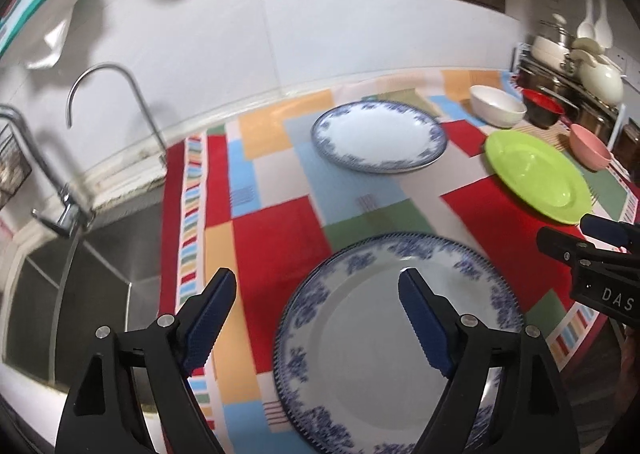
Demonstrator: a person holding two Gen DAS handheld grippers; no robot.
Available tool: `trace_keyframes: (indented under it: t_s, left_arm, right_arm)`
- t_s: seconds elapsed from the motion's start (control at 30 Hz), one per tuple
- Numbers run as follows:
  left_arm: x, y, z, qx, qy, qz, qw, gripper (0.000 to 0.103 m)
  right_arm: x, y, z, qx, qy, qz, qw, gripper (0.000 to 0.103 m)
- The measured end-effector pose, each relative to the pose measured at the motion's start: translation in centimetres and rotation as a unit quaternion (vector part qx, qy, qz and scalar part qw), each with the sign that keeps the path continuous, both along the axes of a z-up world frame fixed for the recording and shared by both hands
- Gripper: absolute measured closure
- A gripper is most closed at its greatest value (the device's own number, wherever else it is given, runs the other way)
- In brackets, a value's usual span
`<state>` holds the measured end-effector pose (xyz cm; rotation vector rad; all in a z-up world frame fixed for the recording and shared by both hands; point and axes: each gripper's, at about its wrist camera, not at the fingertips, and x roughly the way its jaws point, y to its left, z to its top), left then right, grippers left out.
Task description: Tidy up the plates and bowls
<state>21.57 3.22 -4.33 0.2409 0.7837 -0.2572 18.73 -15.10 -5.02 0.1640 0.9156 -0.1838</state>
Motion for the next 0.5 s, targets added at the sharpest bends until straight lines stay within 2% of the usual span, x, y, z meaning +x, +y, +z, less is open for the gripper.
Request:
trace_keyframes:
  t_s: [0.1,0.17,0.23,0.5]
  left_arm:
    - [0.1,-1.4,0.7,-0.009,-0.010,-0.005,0.9999,0.013]
    - [0.1,-2.4,1.2,-0.017,-0.016,-0.004,0.9997,0.010]
    - [0.1,-3.5,1.5,-0.021,-0.022,-0.002,0.9995,0.005]
    - [-0.7,-9.1,2.8,-0.026,-0.050,0.021,0.9982,0.002]
  right_arm:
    - [-0.4,-1.2,0.5,-0.011,-0.004,-0.019,1.000,0.031]
    - [-0.5,-2.2,0.8,-0.023,-0.005,-0.025,0.999,0.023]
    - [-0.7,-3.2,1.3,-0.032,-0.010,-0.032,0.999,0.023]
    - [-0.9,-9.4,2.9,-0.052,-0.040,-0.048,0.997,0.020]
